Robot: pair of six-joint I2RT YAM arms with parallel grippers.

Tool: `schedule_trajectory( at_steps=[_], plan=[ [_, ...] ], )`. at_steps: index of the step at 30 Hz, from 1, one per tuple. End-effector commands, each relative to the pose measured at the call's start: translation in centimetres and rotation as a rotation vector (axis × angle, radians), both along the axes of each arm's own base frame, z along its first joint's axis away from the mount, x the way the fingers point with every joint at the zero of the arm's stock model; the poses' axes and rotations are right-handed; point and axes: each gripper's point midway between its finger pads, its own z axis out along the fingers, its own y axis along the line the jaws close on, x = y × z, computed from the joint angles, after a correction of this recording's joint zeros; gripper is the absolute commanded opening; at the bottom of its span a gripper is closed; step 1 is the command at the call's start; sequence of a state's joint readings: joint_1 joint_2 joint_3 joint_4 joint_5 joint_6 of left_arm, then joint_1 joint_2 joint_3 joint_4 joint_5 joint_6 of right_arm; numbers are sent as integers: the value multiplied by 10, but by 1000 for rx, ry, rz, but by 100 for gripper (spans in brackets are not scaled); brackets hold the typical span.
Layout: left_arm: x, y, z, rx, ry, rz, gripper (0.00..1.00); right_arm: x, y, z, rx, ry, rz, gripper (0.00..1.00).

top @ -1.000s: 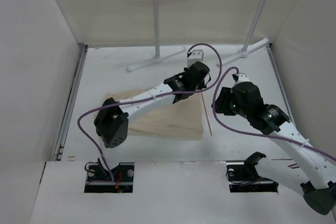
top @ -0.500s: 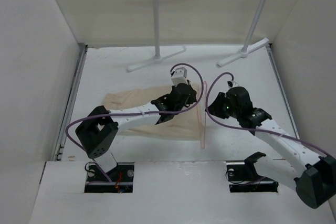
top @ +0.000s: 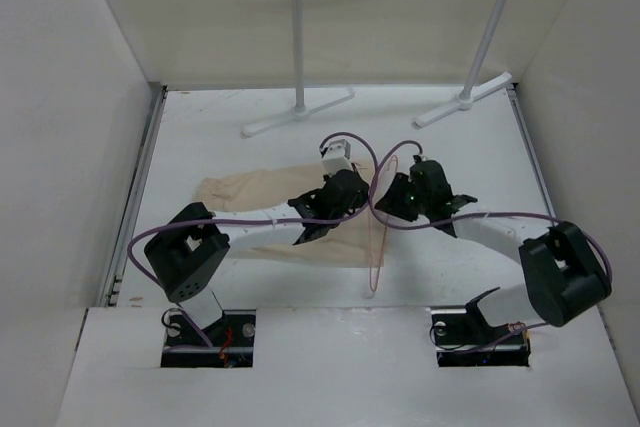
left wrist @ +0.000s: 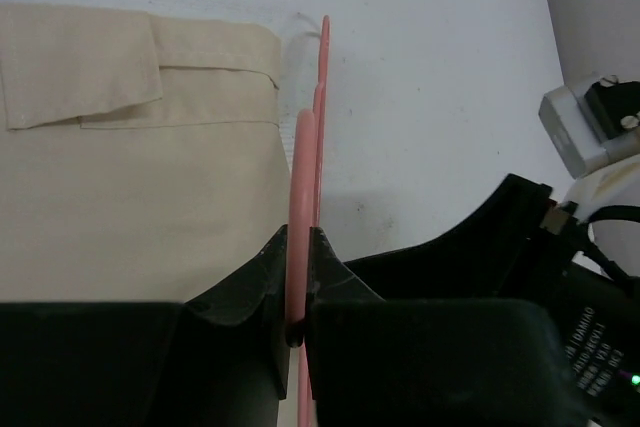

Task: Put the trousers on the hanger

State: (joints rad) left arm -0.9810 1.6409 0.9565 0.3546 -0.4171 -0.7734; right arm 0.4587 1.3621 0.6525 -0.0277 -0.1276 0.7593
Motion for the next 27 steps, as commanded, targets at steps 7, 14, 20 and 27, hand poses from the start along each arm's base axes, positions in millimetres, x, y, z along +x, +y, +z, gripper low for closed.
schedule_trajectory(
  at_steps=[7,14,20,27],
  plan=[
    [-9,-5,-15,6,21,50,0,48,2,-5,-40,-91,-45,50],
    [2,11,-13,42,-11,241,0,52,0,-6,-25,-83,-46,59],
    [10,29,-23,94,-47,344,0,51,12,-14,19,-36,-2,58],
    [11,42,-32,133,-66,397,0,39,21,-19,122,7,41,40]
  ],
)
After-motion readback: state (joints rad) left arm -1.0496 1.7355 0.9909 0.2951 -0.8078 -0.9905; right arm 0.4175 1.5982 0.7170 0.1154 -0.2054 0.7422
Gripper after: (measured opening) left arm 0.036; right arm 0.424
